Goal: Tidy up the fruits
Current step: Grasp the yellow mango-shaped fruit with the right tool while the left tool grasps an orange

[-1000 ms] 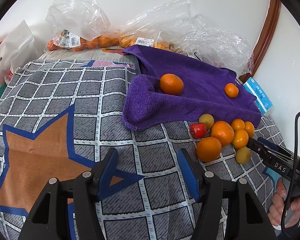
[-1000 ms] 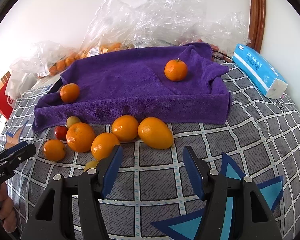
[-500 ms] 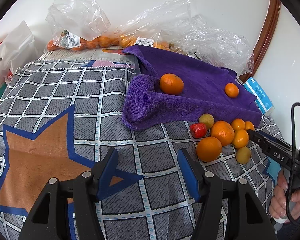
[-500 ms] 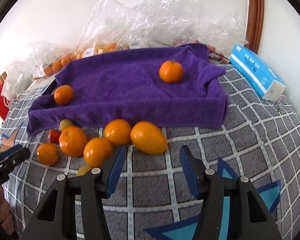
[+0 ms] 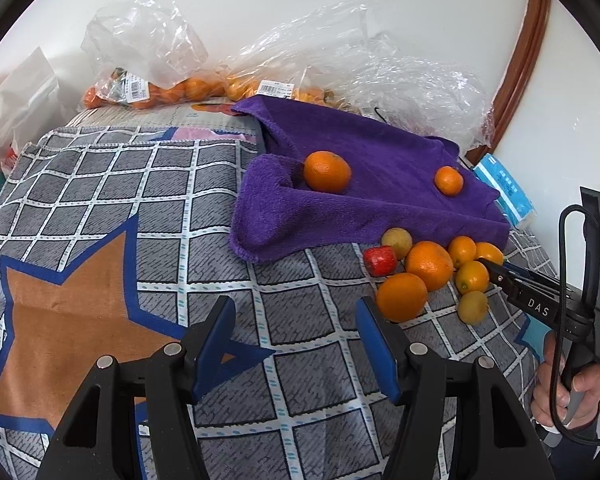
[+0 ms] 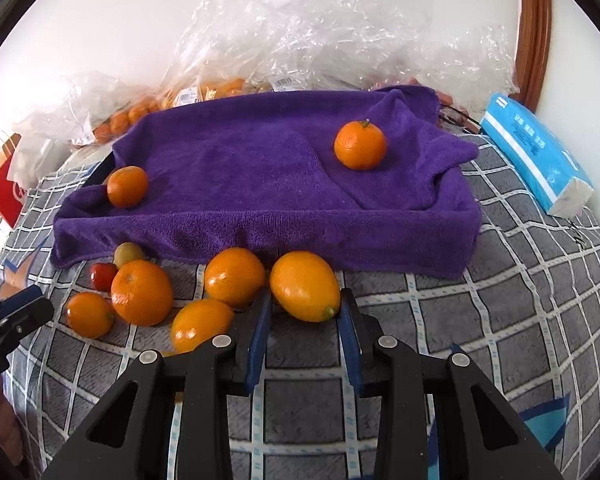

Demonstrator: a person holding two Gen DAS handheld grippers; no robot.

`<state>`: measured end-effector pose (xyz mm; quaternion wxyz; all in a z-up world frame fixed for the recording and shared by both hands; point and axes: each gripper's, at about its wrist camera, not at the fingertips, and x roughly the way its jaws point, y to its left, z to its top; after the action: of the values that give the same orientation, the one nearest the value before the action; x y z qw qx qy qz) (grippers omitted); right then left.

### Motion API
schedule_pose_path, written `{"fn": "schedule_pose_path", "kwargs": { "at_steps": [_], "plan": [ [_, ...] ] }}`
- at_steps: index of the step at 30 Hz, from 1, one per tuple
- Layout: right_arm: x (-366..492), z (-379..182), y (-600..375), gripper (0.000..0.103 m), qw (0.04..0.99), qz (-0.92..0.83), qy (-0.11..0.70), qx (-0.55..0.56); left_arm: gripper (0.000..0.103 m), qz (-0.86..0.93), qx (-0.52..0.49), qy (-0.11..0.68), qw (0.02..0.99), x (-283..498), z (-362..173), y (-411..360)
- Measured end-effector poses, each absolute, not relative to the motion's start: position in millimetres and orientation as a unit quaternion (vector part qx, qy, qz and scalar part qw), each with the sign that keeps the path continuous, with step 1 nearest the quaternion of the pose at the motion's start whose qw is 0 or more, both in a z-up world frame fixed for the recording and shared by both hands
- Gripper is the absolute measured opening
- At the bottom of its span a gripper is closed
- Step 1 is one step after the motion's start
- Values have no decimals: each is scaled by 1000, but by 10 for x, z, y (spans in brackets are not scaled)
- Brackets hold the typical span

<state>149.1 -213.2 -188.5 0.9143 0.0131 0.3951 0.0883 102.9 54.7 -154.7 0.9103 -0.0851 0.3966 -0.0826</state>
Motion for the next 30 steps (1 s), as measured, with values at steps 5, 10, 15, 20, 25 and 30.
{"fn": "schedule_pose_path", "kwargs": {
  "at_steps": [5, 10, 15, 20, 25, 30],
  "plan": [
    [1274, -1886, -2230, 33, 916, 85, 391, -2, 59, -121, -75, 414, 899, 975, -1478, 292],
    [1111, -1931, -2361, 33, 910, 93, 403, 9, 59, -129, -42, 420, 897, 1083, -1446, -52],
    [949, -1953, -2445, 33, 909, 99, 405, 19, 59, -111, -44, 432, 894, 1222, -1565, -156],
    [934, -1948, -2472, 33, 910, 107, 401, 17, 34, -100, -29, 427, 898, 1264, -1599, -184],
    [1010, -1914, -2447, 46, 915, 105, 390, 14, 34, -77, -5, 417, 906, 1215, -1566, -136],
    [1117, -1951, -2400, 48, 913, 97, 397, 9, 35, -75, -11, 419, 905, 1232, -1607, -85]
  ]
}}
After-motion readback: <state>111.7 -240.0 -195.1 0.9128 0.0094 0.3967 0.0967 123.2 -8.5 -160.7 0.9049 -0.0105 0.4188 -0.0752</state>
